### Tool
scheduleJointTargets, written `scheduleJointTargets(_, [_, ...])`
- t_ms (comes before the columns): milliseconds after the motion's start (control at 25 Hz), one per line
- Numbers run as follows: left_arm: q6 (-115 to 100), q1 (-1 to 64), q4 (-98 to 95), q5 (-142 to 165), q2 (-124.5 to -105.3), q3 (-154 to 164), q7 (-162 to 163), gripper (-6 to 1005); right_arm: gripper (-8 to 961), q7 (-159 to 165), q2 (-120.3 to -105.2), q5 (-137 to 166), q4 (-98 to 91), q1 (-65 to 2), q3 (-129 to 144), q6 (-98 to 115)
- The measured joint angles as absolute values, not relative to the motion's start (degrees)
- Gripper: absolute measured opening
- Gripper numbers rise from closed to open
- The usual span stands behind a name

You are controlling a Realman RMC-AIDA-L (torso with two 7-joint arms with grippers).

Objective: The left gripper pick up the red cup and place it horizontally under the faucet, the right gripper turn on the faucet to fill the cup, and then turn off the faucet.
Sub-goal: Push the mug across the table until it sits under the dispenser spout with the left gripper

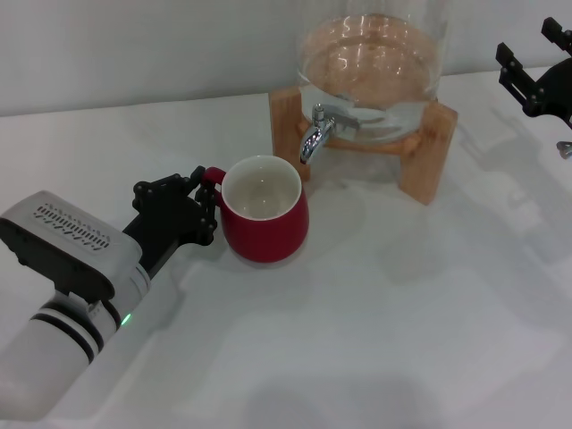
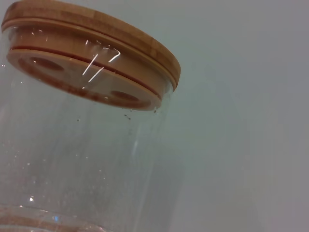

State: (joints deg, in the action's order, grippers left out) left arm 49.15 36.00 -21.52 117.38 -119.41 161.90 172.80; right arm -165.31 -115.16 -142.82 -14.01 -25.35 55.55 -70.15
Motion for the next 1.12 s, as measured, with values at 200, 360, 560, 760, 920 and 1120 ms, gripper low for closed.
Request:
scheduleJointTargets(200, [49.2, 35.3, -21.1, 117.3, -119.5, 160.7, 172.8, 126, 663, -165.3, -115.13, -142.8, -14.0, -25.3, 55.5, -70.1])
scheduleJointTargets(360, [49.3, 35.2, -20.6, 117.2, -119.52, 159.7, 172.8, 127, 663, -165.3, -115.14, -142.8, -13.9, -25.5, 55.5, -70.0])
scheduleJointTargets(560, [49.1, 35.5, -20.6, 117.2, -119.47, 159.4, 172.8, 128, 663, -165.3, -115.13, -142.8, -13.8, -25.8, 55.6, -69.9])
scheduleJointTargets(760, [49.0, 35.6, -21.0, 117.2, -119.39, 159.5, 172.8, 129, 663, -165.0, -115.17, -142.4, -13.8, -26.0, 55.7, -69.8])
scheduleJointTargets(920, [49.0, 35.6, -21.6, 117.4, -119.36, 159.5, 172.8, 129, 662, -164.9, -115.19, -142.3, -13.8, -26.0, 55.7, -69.8])
scheduleJointTargets(1120, [48.9, 35.2, -21.9, 117.3, -119.46, 159.4, 172.7, 130, 663, -164.8, -115.22, -142.2, -13.7, -26.1, 55.7, -69.8])
